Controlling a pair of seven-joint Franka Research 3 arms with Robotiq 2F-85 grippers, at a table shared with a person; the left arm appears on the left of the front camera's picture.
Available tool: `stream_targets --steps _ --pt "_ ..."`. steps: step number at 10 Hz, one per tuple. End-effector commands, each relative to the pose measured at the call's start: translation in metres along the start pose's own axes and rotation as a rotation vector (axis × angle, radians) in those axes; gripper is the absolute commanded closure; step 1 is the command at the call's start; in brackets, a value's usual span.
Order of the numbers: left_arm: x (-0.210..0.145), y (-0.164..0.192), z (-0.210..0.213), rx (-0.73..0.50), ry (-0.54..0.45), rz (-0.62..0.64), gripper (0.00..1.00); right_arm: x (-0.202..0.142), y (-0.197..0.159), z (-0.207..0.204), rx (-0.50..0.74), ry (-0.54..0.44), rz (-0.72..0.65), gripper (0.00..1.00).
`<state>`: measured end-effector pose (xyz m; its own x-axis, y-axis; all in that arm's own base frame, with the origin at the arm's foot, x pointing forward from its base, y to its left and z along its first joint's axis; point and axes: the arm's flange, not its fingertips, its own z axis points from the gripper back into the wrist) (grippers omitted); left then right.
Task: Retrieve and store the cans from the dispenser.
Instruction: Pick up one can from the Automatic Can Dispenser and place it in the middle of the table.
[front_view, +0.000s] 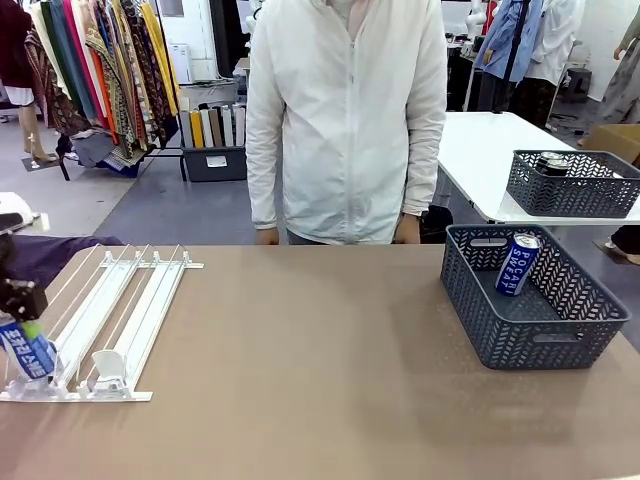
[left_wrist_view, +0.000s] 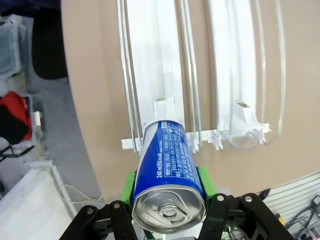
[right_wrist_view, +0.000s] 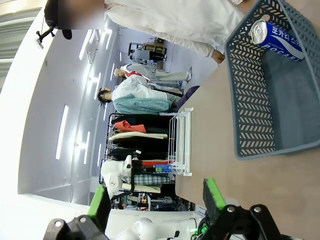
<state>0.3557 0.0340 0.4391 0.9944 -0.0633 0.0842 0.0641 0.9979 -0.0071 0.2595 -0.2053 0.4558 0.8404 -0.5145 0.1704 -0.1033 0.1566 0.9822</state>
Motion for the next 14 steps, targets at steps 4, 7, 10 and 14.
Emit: stream_targets --steps 4,7,10,14 --pt "-0.021 -0.033 0.136 0.012 -0.212 -0.13 1.0 -0.002 0.002 0.001 0.003 0.006 0.004 0.0" --pt "-0.022 -0.025 0.134 -0.015 -0.2 -0.095 1.0 -0.002 0.002 0.001 0.003 0.006 0.004 0.0" --pt "-0.028 -0.04 0.15 0.023 -0.237 -0.117 1.0 -0.002 0.002 0.001 0.003 0.006 0.004 0.0" --pt "-0.017 -0.067 0.142 -0.065 -0.274 -0.197 1.0 -0.002 0.002 0.001 0.003 0.006 0.004 0.0"
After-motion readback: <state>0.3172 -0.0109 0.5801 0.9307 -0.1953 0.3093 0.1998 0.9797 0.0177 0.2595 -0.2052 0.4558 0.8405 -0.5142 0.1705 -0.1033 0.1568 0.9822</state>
